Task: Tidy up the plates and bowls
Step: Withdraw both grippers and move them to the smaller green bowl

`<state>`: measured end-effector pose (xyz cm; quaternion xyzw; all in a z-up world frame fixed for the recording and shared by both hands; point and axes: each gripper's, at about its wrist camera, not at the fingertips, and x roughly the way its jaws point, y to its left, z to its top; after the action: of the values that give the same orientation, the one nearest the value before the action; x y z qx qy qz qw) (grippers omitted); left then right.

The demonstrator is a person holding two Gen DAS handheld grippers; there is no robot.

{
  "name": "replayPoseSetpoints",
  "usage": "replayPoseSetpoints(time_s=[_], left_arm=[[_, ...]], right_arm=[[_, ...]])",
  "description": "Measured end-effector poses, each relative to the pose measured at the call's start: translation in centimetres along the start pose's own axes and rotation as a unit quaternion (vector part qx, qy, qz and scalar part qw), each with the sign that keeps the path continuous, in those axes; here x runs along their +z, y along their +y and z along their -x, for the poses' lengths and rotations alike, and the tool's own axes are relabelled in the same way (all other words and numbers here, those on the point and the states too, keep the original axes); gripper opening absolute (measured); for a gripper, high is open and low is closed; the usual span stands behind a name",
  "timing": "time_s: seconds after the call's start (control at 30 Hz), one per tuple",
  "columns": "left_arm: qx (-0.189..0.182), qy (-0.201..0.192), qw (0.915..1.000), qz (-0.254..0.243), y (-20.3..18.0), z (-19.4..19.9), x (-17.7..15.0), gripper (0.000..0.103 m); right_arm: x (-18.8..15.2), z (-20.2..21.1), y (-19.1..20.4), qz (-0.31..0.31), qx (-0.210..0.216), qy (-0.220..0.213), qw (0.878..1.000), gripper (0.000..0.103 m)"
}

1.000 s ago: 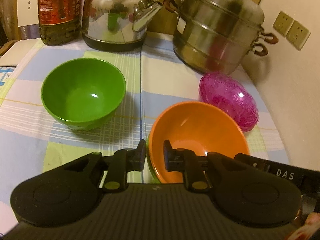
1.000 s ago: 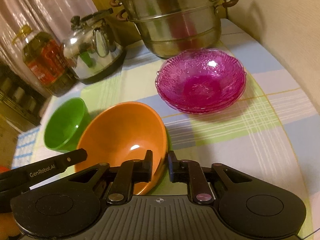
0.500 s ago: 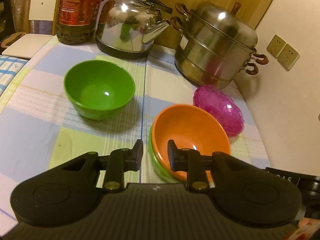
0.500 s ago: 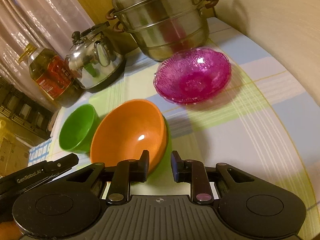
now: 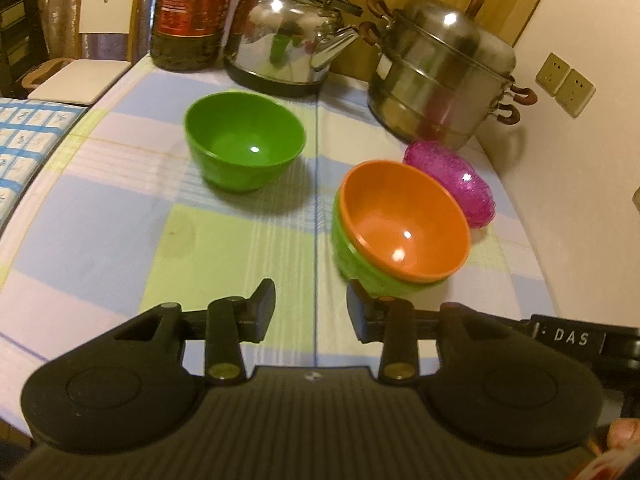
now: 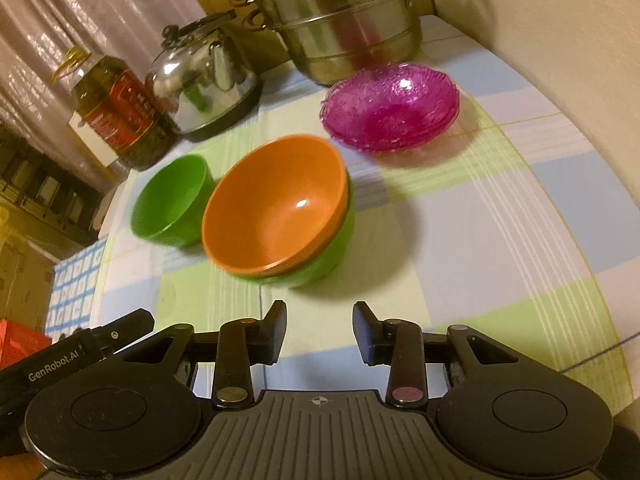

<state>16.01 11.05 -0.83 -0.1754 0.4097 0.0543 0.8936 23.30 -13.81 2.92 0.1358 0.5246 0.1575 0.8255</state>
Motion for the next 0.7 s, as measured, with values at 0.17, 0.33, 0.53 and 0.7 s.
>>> replayPoseSetpoints(time_s=[0.17,0.33,0.53,0.7], left_arm=[[0.023,-0.001,0.9997,-0.007,1.0,1.2,-0.8,0.042],[0.043,0.002,0.9988,-0.023,1.7,2.1,-1.4,0.043],[0.057,0.001,0.998,-0.027,2.4,2.9,-1.7,0.047],[0.063,-0.001,0.9977,-0.025,3.0,3.3,-1.6,0.048]], right_arm=[[-1.1,0.2,1.1,0.014,0.001,0.008,1.0,0.047],[-2.1,-0.1,2.3,0.032,-0.001,0.022,0.999,0.051],[-2.9,-0.4,3.4,0.05,-0.005,0.034,0.998,0.052],[-3.2,-0.5,4.4,0.062,0.001,0.038,0.997,0.052]])
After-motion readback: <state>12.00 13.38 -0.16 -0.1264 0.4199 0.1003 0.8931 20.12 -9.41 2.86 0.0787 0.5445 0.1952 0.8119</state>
